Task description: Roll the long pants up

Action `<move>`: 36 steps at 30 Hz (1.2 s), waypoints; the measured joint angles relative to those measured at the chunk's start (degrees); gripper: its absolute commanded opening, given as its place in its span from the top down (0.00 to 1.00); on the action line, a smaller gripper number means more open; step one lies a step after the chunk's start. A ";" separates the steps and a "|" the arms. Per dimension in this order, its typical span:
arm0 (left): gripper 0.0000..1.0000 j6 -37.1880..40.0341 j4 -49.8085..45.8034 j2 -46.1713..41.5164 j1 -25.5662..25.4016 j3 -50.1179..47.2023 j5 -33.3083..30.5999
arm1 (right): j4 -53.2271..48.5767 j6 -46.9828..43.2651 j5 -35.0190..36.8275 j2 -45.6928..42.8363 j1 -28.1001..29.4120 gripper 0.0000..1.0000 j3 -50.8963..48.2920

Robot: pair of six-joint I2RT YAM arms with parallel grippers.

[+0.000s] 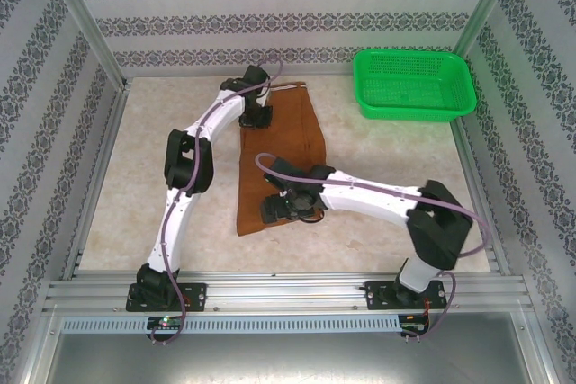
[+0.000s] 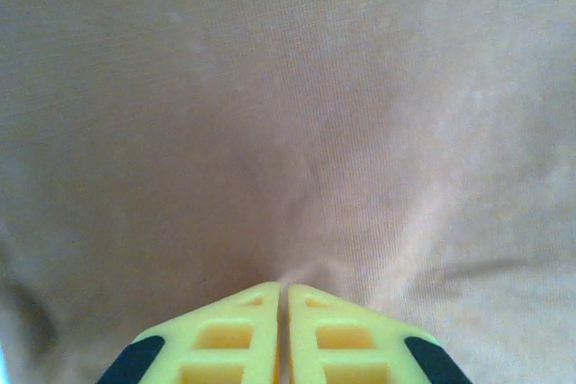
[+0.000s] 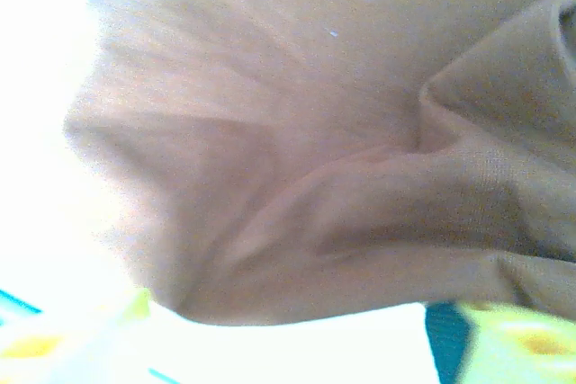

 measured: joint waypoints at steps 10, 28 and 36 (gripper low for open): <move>1.00 0.15 9.14 -35.04 -0.48 -28.09 -3.69 | 8.61 6.08 0.76 -10.80 -7.39 0.12 -7.19; 0.74 1.09 15.06 -61.48 -16.94 -66.42 -20.39 | 9.14 1.88 13.03 -21.05 -14.78 0.02 -15.28; 0.00 3.91 8.37 -66.34 -29.40 -71.49 -19.10 | 6.82 -1.53 14.82 -22.01 -19.85 0.02 -18.38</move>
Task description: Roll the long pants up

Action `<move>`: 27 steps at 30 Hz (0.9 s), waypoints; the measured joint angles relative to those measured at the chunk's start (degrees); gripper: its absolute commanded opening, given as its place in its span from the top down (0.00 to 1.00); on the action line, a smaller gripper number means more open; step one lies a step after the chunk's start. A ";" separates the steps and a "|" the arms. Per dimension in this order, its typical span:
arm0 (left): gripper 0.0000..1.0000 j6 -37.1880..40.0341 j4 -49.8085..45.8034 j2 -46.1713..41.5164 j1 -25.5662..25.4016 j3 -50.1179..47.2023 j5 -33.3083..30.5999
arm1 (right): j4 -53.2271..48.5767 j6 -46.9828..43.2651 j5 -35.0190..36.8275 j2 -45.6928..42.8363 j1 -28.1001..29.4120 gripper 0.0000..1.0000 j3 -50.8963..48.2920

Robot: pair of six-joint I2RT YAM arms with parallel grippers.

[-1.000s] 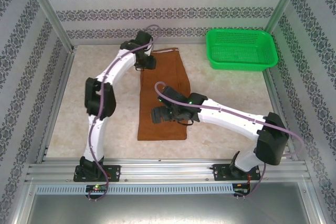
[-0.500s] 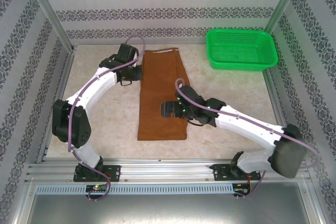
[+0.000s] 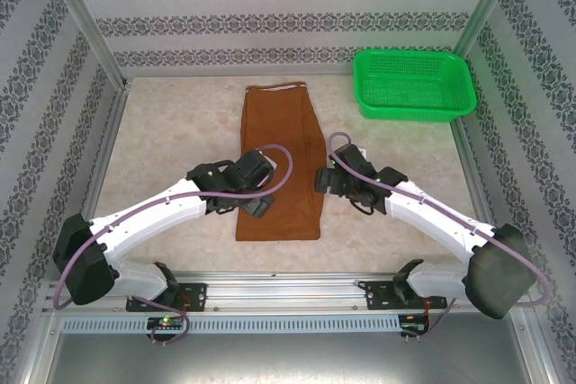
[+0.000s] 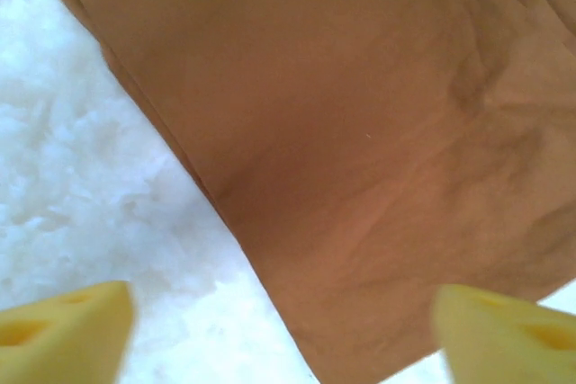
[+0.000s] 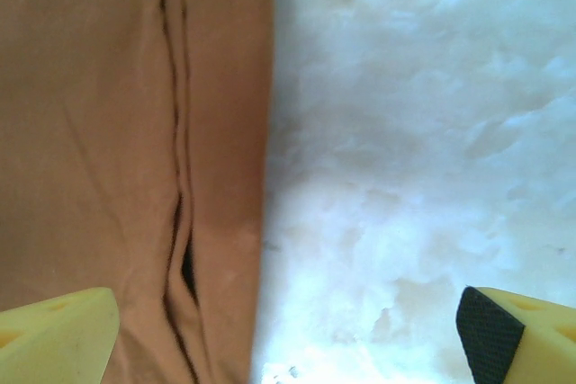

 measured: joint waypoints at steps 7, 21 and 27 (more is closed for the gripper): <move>0.00 2.78 0.33 -1.62 -7.63 -7.61 6.40 | -0.28 -0.52 -1.46 -0.63 -1.16 0.02 -0.02; 0.04 7.34 4.31 15.74 -15.21 -7.78 -4.35 | 0.72 0.17 -4.20 -2.86 -3.04 0.02 -3.96; 0.14 7.74 6.56 19.06 -15.21 -7.19 -10.25 | 1.31 0.37 -4.59 -2.93 -4.15 0.02 -4.48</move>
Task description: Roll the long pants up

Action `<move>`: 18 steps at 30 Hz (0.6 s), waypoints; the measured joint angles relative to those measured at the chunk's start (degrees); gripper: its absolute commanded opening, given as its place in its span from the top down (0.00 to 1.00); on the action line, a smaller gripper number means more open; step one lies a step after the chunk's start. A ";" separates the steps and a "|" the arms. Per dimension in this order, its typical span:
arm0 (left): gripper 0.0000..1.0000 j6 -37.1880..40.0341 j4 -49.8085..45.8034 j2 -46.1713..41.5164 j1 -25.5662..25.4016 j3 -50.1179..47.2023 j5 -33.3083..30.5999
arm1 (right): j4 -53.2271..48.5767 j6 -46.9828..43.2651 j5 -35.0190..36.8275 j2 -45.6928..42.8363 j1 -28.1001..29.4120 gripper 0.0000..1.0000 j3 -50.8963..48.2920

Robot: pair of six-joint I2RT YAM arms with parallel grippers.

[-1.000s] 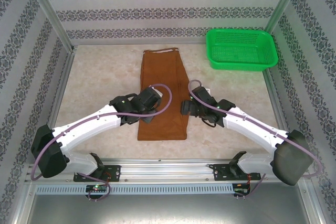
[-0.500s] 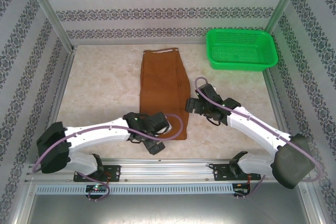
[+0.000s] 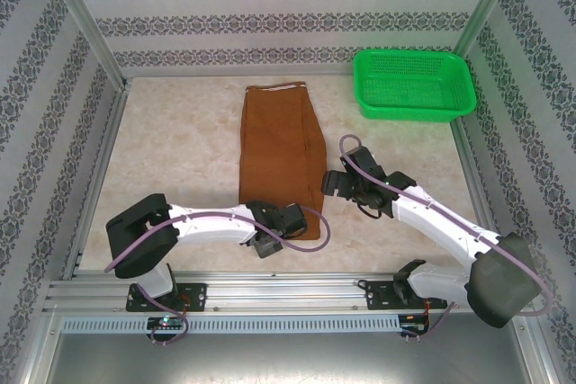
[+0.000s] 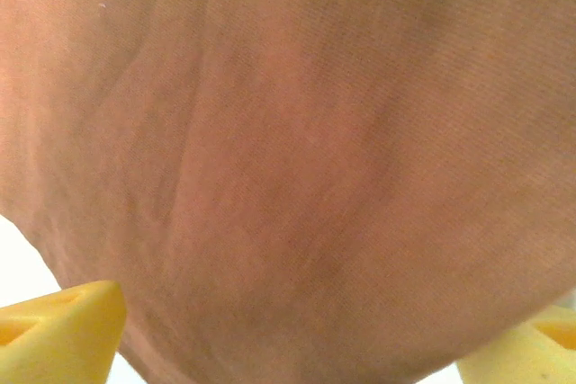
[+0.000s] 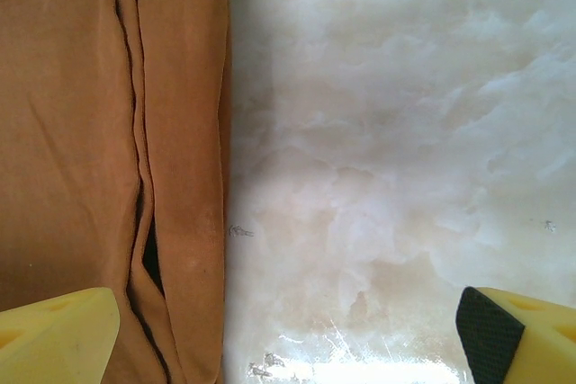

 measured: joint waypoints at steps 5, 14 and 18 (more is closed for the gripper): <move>0.52 1.51 -2.40 2.89 -0.09 2.86 1.92 | 0.17 0.02 0.00 -0.28 -0.76 0.02 -0.26; 1.00 3.08 -6.08 7.28 1.38 8.48 8.57 | 0.04 1.33 0.39 -2.01 -1.05 0.02 -1.29; 1.00 3.26 -8.87 8.24 1.86 13.79 11.47 | -0.83 1.53 1.44 -4.55 -1.90 0.02 -2.78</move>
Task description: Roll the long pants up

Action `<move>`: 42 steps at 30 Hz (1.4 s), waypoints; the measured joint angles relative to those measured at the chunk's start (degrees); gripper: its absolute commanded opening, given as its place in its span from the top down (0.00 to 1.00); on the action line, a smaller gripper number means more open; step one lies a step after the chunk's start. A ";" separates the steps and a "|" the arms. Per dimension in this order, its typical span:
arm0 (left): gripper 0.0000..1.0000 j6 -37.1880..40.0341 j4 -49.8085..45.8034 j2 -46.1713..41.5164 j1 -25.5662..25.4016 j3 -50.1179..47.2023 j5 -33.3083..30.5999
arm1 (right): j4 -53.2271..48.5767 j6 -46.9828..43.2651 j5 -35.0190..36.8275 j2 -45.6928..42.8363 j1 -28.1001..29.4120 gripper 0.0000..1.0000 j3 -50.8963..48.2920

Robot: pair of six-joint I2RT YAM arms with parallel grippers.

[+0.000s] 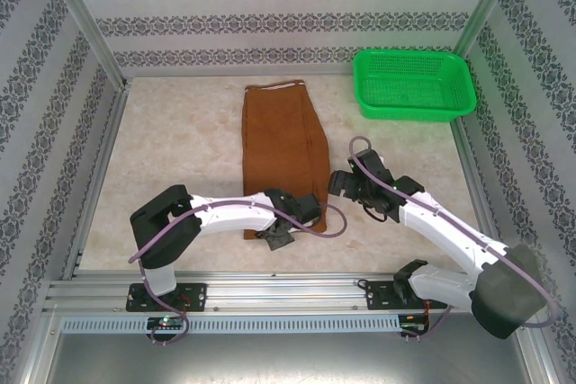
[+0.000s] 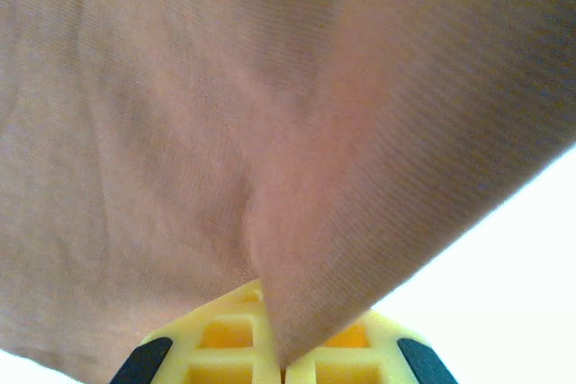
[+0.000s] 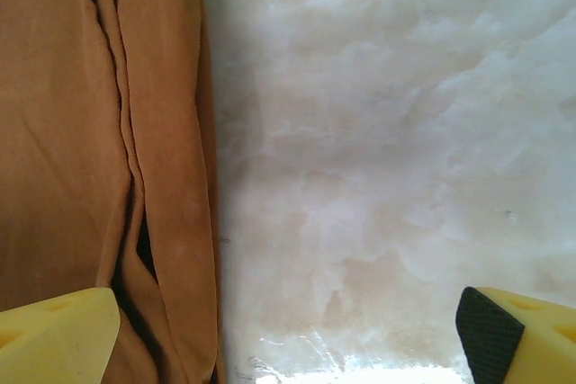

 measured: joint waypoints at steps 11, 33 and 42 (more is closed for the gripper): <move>0.97 2.05 -11.69 7.17 2.93 24.94 15.02 | -3.61 0.81 2.08 -5.42 -3.15 0.11 -1.33; 0.92 9.18 -26.16 20.94 17.07 42.84 51.84 | -6.01 5.92 -1.33 -18.71 -4.09 0.94 -8.17; 0.89 14.03 -33.62 30.62 18.82 54.38 62.60 | -0.09 6.49 -5.51 -14.25 -4.09 0.83 -8.13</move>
